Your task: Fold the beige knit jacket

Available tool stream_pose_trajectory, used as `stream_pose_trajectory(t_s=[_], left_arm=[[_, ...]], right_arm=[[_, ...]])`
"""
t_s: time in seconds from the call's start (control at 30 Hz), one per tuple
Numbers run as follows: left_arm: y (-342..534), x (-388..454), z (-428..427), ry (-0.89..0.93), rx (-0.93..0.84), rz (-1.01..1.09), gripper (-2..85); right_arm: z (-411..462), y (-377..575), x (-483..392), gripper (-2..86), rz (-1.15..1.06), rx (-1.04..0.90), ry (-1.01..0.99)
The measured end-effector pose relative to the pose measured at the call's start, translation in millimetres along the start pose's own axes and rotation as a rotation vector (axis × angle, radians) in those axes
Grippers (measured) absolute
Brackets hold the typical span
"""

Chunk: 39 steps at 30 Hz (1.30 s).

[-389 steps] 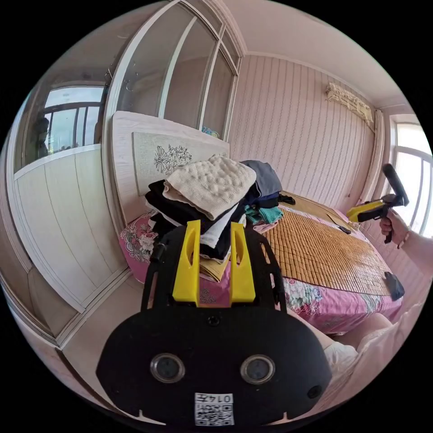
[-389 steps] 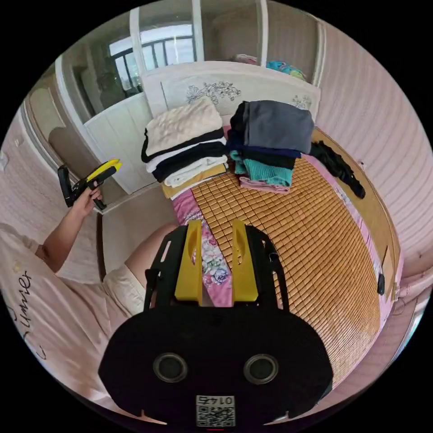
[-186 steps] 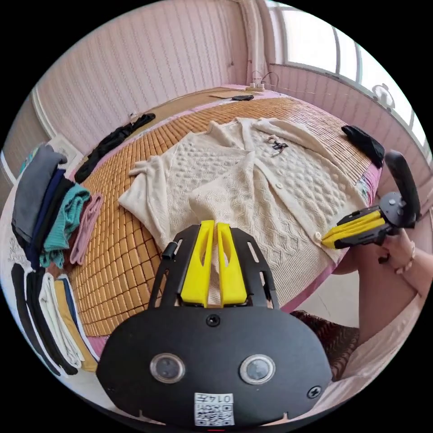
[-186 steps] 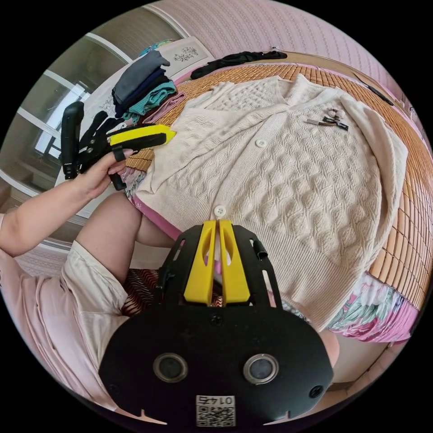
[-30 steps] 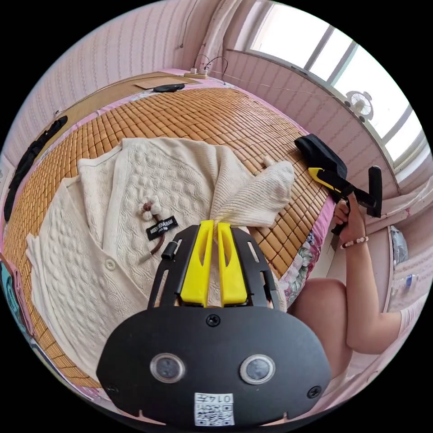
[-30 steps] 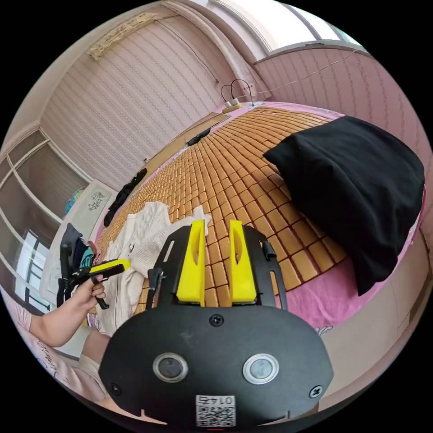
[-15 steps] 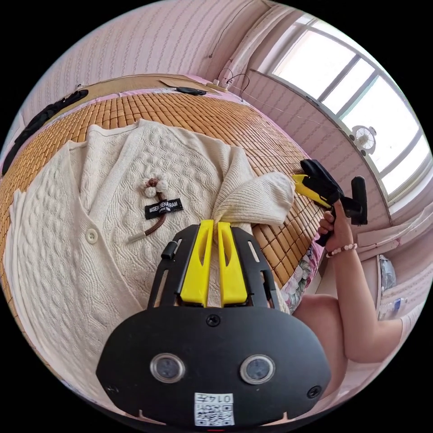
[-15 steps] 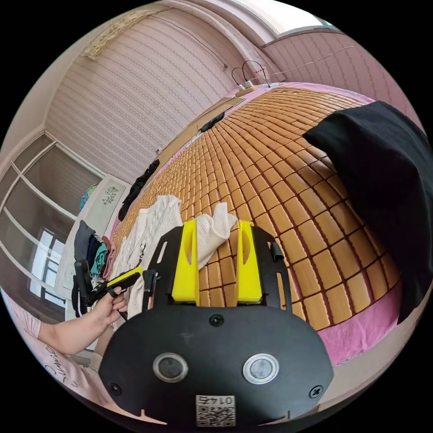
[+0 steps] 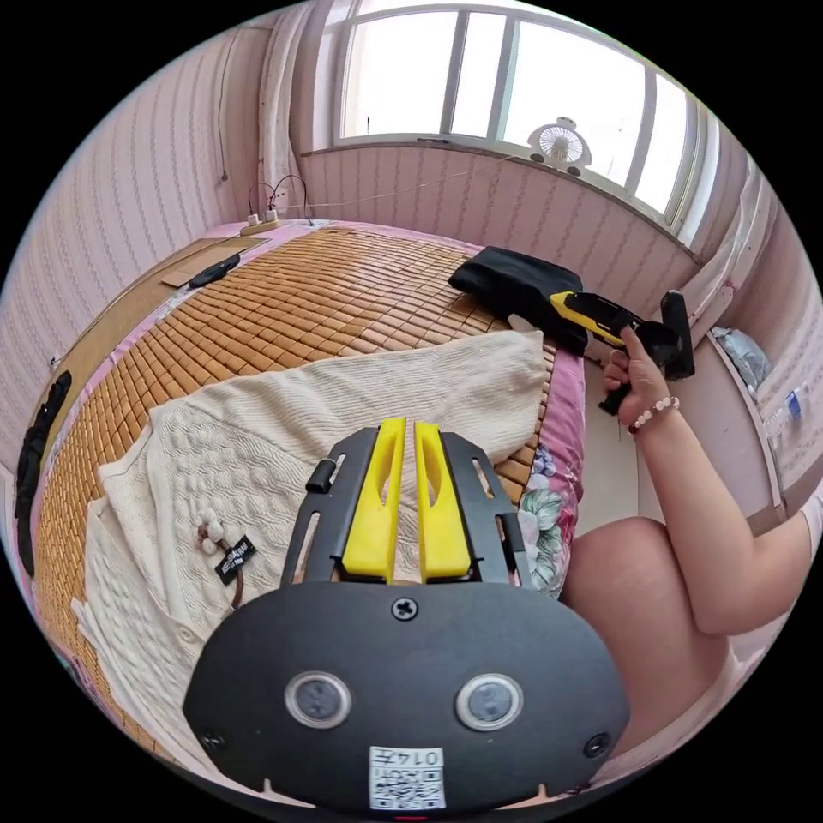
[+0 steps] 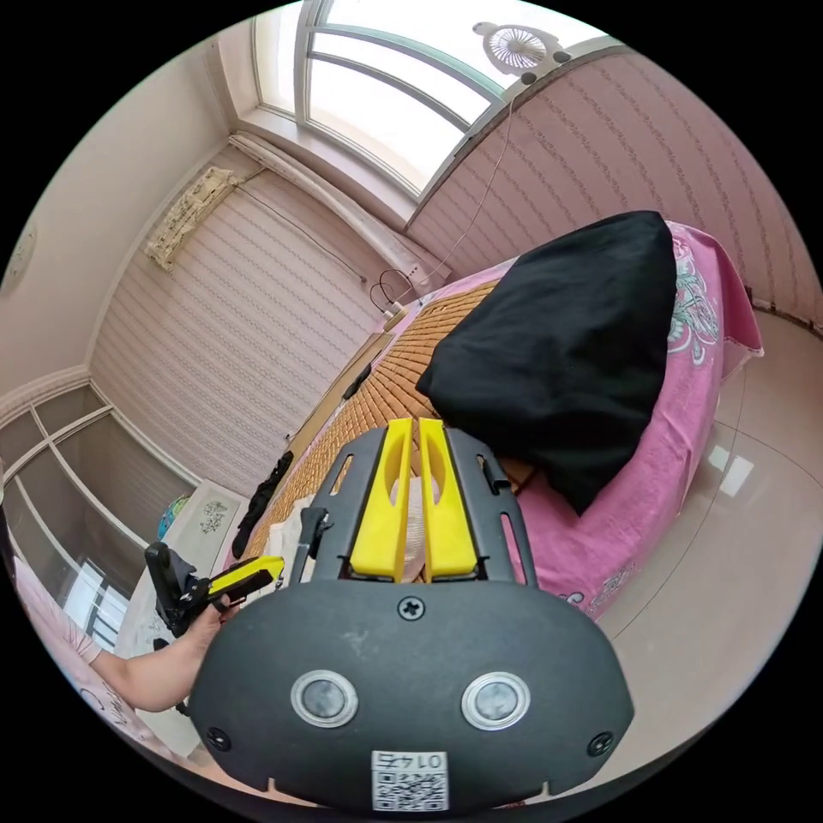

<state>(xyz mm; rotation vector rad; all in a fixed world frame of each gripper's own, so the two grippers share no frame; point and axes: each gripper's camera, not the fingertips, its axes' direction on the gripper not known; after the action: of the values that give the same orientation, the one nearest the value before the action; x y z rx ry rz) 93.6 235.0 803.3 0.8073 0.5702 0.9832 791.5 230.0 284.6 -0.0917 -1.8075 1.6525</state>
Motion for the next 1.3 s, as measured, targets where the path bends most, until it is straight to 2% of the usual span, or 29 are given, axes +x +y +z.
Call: stream_pose_trajectory(t_s=[0.2, 0.27, 0.37, 0.47, 0.63, 0.77, 0.83, 0.93, 1.03, 1.1, 1.2, 1.3], left_arm=[[-12, 32, 41, -0.011, -0.054, 0.067, 1.3], [-13, 38, 62, 0.022, -0.093, 0.066, 3.3], [-11, 56, 107, 0.09, -0.241, 0.077, 7.8], [1, 74, 114, 0.047, -0.201, 0.146, 7.6], [11, 67, 119, 0.09, -0.182, 0.094, 0.8], [9, 35, 95, 0.176, -0.059, -0.077, -0.3], [7, 32, 105, 0.204, -0.093, -0.068, -0.1], [7, 39, 127, 0.127, -0.183, -0.001, 0.4], [7, 37, 128, 0.095, -0.166, -0.02, 0.5], [12, 27, 126, 0.069, -0.122, -0.107, 0.4], [20, 15, 128, 0.125, -0.089, -0.184, 0.3], [17, 14, 129, 0.14, -0.093, -0.188, 0.3]], right_arm=[[-6, -3, -11, 3.3, 0.007, -0.05, 0.141], [4, -6, -19, 3.8, -0.004, -0.139, 0.208], [30, -8, -24, 3.4, -0.018, -0.294, 0.213], [38, -9, -30, 2.1, -0.031, -0.346, 0.181], [9, -14, -38, 1.1, -0.035, -0.221, 0.002], [-35, -18, -57, 0.8, -0.07, -0.079, 0.062], [-37, -19, -62, 0.8, -0.054, -0.089, 0.108], [-17, -23, -65, 0.8, -0.09, -0.161, 0.056], [-7, -26, -59, 0.8, -0.047, -0.191, 0.163], [-9, -28, -52, 1.0, 0.002, -0.184, 0.236], [-15, -34, -41, 1.4, 0.033, -0.169, 0.237], [-10, -41, -27, 2.2, 0.098, -0.246, 0.32]])
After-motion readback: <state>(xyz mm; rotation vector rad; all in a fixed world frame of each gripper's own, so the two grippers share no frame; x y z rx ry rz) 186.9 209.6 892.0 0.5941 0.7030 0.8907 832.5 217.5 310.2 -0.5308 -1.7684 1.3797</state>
